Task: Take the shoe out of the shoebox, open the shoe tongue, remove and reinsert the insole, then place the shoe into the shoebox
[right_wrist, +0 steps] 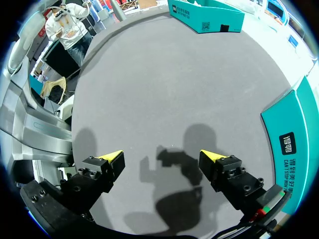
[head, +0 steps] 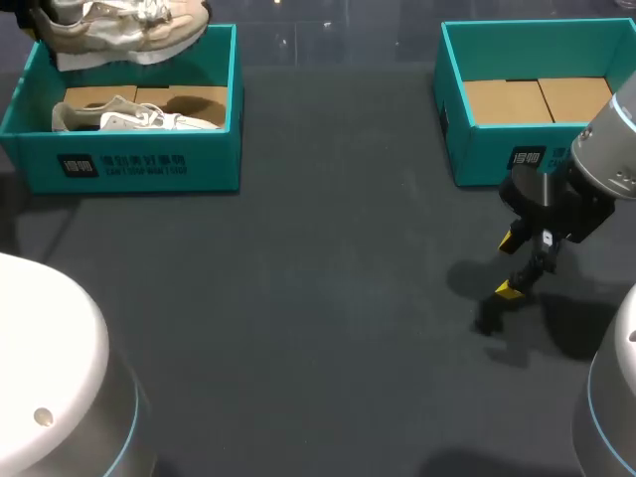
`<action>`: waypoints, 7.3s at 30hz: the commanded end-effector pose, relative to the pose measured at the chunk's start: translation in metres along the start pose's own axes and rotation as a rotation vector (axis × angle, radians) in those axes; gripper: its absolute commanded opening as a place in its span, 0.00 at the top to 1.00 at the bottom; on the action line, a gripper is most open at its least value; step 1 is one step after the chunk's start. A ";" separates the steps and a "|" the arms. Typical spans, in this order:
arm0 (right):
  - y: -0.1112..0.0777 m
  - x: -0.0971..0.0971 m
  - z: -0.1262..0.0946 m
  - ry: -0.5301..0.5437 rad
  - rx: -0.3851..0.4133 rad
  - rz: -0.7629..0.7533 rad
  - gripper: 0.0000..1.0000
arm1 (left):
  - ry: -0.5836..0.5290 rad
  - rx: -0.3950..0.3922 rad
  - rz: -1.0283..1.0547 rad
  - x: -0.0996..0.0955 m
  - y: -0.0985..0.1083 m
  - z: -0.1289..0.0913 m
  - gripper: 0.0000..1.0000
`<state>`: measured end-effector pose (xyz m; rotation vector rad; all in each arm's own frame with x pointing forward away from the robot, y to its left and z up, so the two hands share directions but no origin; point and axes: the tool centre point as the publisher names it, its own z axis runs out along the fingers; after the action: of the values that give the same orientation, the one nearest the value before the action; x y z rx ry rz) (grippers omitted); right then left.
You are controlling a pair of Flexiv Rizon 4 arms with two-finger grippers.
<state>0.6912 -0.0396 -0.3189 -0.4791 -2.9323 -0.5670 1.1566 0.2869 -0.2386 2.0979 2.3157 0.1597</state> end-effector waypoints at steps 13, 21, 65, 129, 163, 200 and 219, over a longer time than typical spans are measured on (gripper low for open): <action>0.000 0.001 0.000 -0.002 0.001 0.000 0.00 | 0.043 0.046 0.004 -0.002 0.007 0.036 1.00; 0.000 0.001 0.000 -0.002 0.001 0.000 0.00 | 0.057 0.047 0.017 -0.001 0.006 0.052 1.00; 0.000 0.001 0.000 -0.002 0.001 0.000 0.00 | 0.119 0.061 0.023 -0.020 0.016 0.108 1.00; 0.000 0.001 0.000 -0.002 0.001 0.000 0.00 | 0.123 0.098 0.077 -0.017 0.023 0.132 0.55; 0.000 0.001 0.000 -0.002 0.001 0.000 0.00 | -0.033 0.017 0.066 -0.025 -0.024 0.015 0.08; 0.000 0.001 0.000 -0.002 0.001 0.000 0.00 | -0.030 0.031 0.130 -0.001 -0.124 0.043 0.11; 0.000 0.001 0.000 -0.002 0.001 0.000 0.00 | -0.047 0.021 0.141 -0.019 -0.124 0.073 0.13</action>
<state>0.6913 -0.0396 -0.3190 -0.4791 -2.9323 -0.5670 1.0395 0.2642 -0.3172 2.2509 2.1485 0.0767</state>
